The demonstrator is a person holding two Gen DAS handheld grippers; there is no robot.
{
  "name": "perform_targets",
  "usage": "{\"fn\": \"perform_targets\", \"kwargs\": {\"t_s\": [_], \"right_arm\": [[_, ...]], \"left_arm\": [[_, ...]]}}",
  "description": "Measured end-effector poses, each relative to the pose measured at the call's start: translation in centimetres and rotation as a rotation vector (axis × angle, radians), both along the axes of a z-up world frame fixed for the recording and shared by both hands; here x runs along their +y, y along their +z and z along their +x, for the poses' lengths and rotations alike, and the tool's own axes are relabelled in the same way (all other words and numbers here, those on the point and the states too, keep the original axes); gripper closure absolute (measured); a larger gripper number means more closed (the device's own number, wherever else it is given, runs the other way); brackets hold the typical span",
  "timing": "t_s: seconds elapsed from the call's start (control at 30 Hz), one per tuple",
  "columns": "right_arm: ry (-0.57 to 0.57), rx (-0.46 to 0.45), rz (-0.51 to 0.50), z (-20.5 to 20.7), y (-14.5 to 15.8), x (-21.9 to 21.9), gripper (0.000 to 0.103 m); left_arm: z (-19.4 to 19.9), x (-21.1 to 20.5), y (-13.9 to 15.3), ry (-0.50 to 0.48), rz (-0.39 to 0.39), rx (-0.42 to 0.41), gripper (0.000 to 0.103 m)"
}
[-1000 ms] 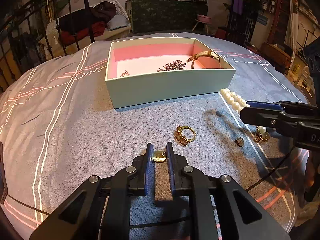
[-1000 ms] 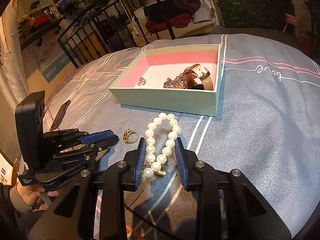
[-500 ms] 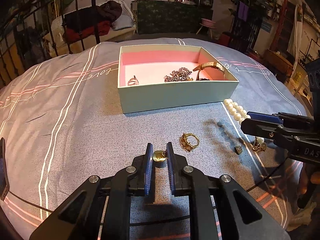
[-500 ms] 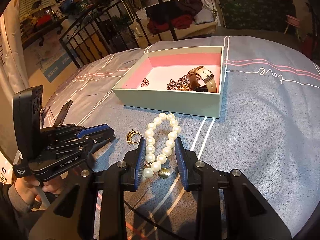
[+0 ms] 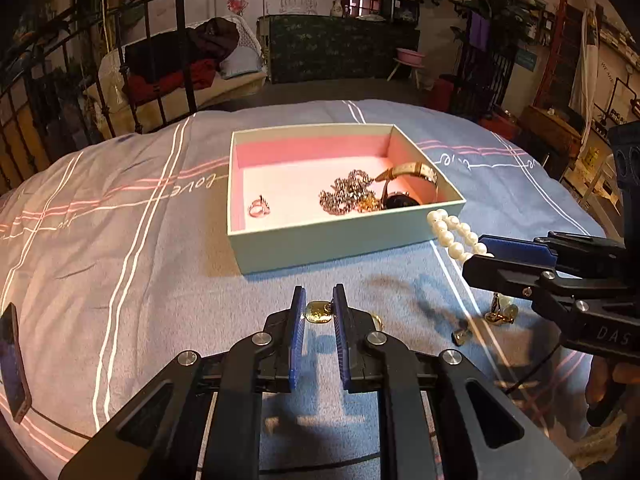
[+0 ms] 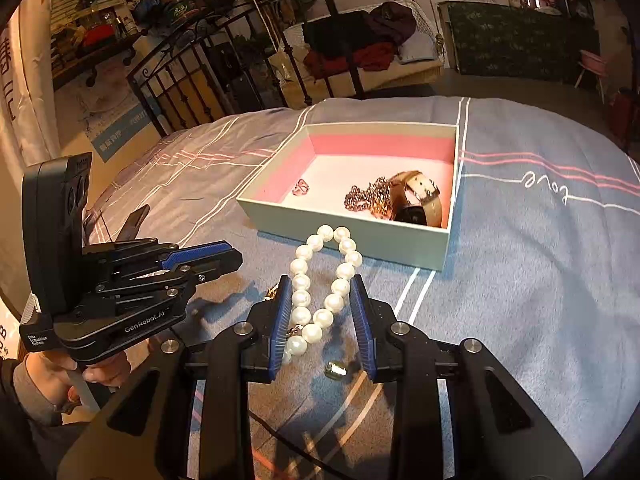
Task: Organize jewelry
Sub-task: 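Carry bracelet and tag pendant into the box and open both tools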
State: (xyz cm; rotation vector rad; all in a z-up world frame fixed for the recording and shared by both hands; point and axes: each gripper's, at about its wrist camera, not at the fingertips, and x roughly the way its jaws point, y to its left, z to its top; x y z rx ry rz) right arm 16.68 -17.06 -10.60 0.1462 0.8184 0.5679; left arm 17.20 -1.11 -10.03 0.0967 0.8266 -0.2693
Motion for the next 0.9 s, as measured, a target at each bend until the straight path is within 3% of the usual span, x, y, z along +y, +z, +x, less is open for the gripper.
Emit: {"fn": "perform_targets", "kwargs": {"t_s": [0.2, 0.37, 0.57, 0.9], "right_arm": [[-0.009, -0.09, -0.034, 2.6, 3.1, 0.5, 0.073], [-0.047, -0.113, -0.075, 6.6, 4.7, 0.7, 0.073], [-0.073, -0.079, -0.131, 10.4, 4.4, 1.2, 0.073], [-0.055, -0.042, -0.183, 11.4, 2.5, 2.0, 0.072]], "left_arm": [[3.4, -0.8, 3.2, 0.015, 0.011, -0.078, 0.089], [7.6, -0.7, 4.8, 0.036, -0.063, -0.034, 0.089], [10.3, -1.1, 4.9, 0.075, -0.07, -0.006, 0.089], [11.6, -0.7, 3.6, 0.109, -0.073, 0.049, 0.089]]}}
